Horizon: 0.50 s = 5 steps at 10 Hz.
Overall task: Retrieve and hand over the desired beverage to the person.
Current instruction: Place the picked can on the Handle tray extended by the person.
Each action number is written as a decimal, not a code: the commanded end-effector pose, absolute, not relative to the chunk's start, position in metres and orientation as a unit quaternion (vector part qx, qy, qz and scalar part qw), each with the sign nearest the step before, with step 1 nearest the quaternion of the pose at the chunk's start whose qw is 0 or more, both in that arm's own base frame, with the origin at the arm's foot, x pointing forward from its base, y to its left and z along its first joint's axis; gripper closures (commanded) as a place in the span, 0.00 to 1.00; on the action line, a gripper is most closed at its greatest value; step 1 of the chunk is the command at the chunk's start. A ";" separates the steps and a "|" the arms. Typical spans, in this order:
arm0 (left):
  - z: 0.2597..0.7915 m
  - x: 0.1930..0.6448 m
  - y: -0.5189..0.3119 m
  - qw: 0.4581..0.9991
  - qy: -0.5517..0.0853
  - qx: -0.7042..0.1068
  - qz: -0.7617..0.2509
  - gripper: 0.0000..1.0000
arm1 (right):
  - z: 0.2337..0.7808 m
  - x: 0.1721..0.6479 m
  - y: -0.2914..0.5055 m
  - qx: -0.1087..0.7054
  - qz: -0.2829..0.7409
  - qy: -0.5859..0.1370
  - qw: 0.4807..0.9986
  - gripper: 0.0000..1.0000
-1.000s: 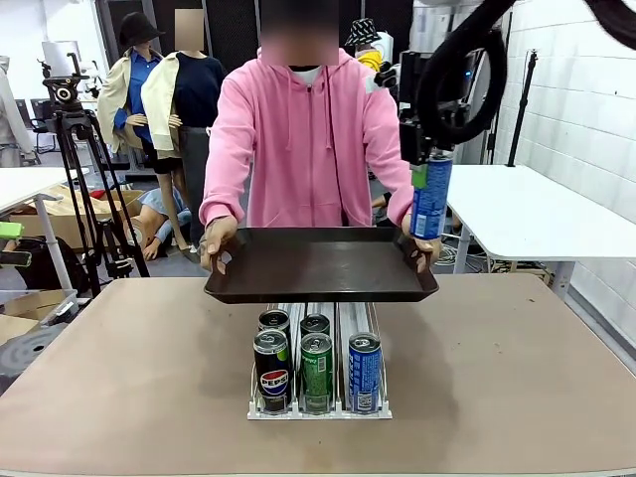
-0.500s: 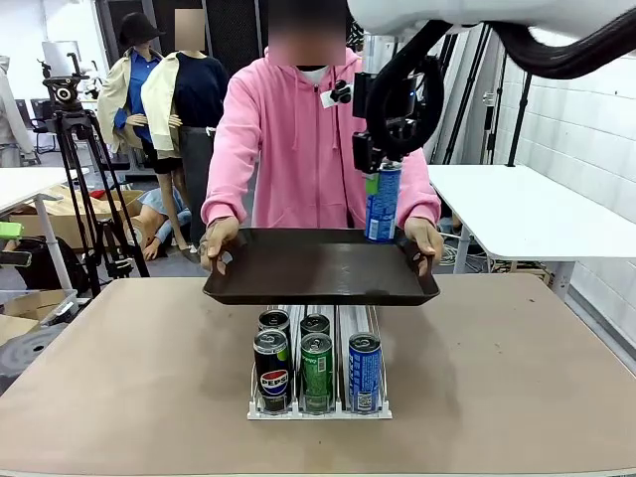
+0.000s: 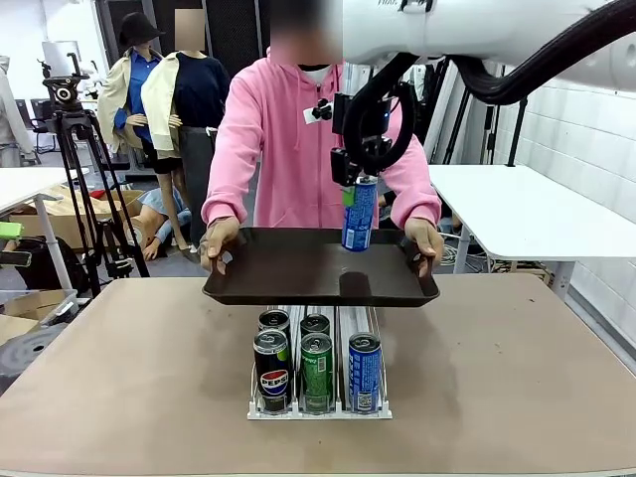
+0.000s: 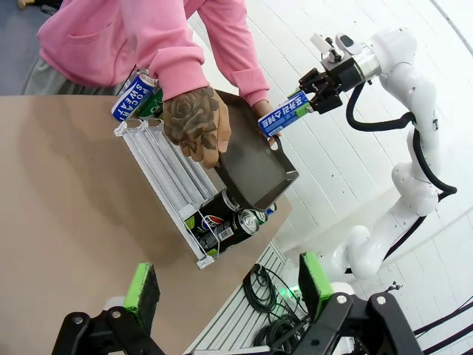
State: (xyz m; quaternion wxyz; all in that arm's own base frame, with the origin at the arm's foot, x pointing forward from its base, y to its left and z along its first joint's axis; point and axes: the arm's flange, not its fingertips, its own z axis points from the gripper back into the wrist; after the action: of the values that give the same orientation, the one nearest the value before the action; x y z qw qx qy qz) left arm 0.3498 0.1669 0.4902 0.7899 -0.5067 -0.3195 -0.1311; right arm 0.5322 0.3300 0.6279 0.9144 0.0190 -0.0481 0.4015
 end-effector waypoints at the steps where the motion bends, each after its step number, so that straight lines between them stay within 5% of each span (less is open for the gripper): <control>1: 0.492 0.349 0.168 0.784 -0.324 -0.513 -0.132 0.00 | 0.630 0.551 0.344 0.007 0.388 -0.055 0.920 1.00; 5: 0.492 0.349 0.168 0.784 -0.324 -0.513 -0.132 0.00 | 0.602 0.566 0.348 0.017 0.387 -0.029 0.921 1.00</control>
State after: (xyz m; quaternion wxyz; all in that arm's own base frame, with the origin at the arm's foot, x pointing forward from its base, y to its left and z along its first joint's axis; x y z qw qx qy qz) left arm 0.3498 0.1670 0.4901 0.7900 -0.5067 -0.3194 -0.1311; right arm 0.5589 0.3392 0.5905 0.9173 0.0269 -0.0271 0.3964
